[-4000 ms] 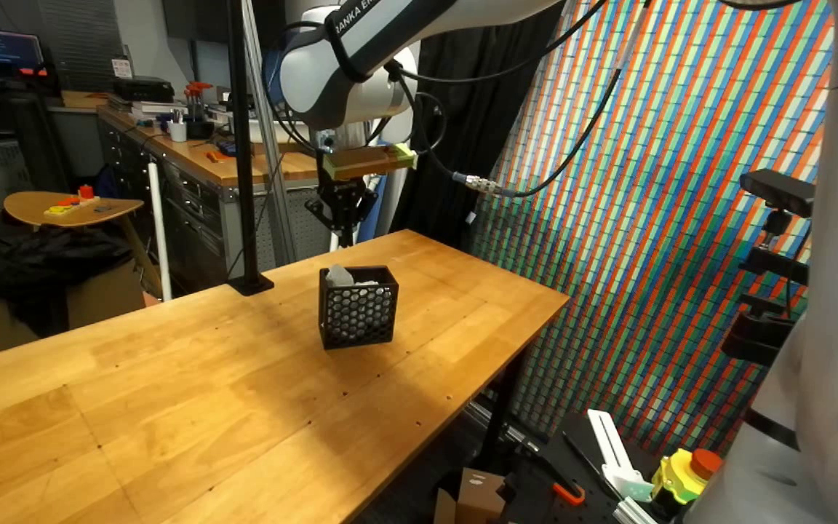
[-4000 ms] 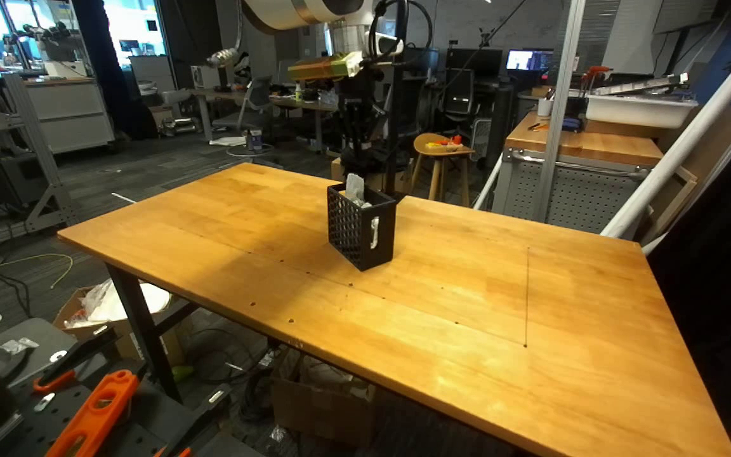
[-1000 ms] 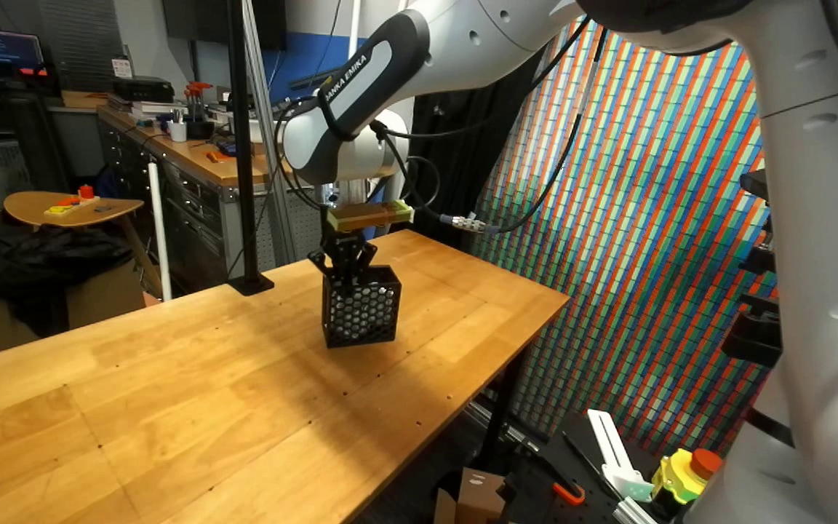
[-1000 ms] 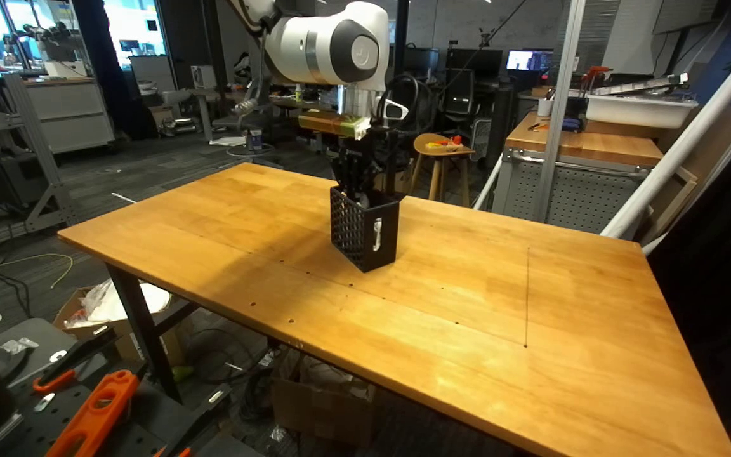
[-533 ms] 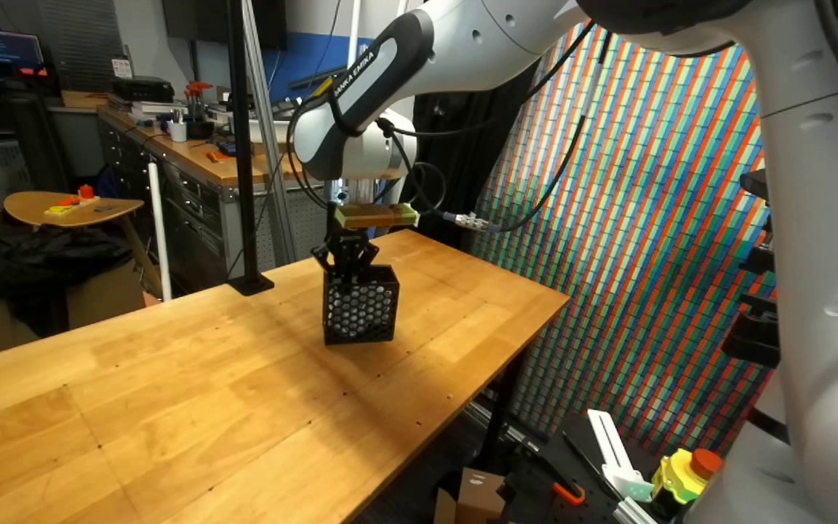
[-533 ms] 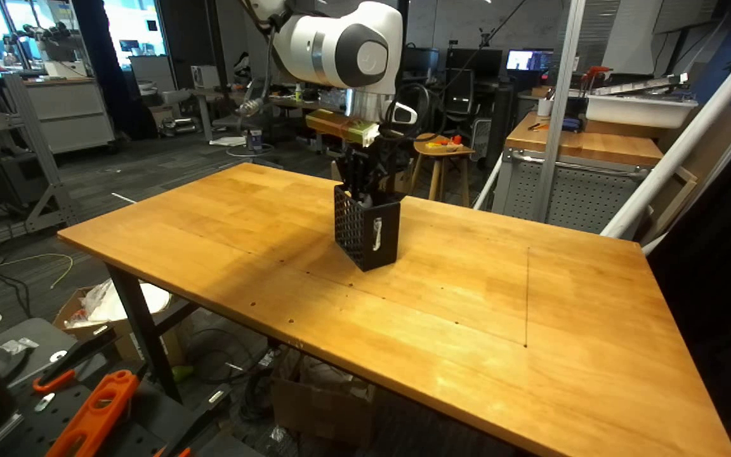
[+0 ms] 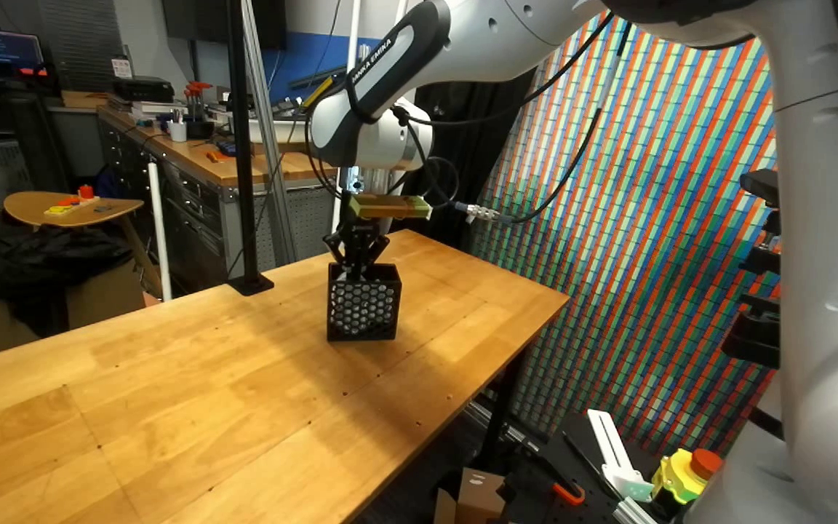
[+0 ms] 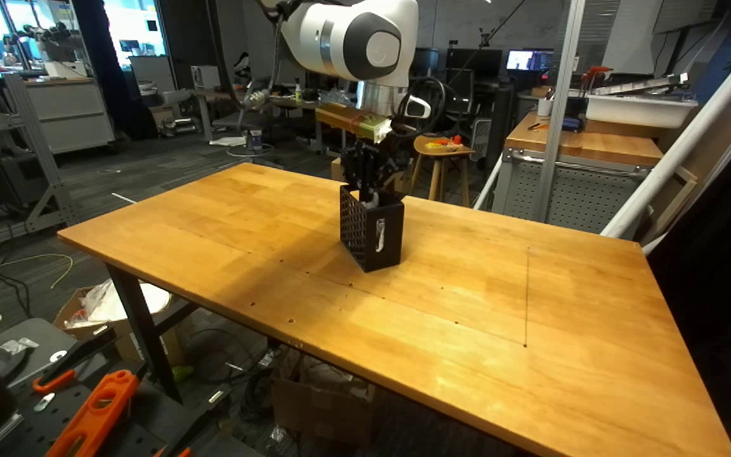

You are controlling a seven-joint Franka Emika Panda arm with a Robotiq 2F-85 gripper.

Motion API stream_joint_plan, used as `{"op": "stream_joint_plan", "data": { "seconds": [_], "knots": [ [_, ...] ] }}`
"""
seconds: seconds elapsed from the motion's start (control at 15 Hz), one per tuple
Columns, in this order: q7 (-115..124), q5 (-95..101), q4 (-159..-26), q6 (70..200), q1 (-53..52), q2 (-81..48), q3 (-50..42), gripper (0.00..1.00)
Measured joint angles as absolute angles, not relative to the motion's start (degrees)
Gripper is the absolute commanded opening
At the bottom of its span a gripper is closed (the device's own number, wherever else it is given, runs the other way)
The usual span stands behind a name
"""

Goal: Pick up the cloth and put it in the box

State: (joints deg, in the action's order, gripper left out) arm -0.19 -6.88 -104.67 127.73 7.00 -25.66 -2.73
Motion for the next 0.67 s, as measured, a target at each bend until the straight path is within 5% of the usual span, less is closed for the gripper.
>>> {"op": "stream_joint_plan", "data": {
  "seconds": [0.67],
  "knots": [
    [-0.22,-6.88,-107.39,127.74,7.08,-22.52,-2.83,0.11]
  ]
}}
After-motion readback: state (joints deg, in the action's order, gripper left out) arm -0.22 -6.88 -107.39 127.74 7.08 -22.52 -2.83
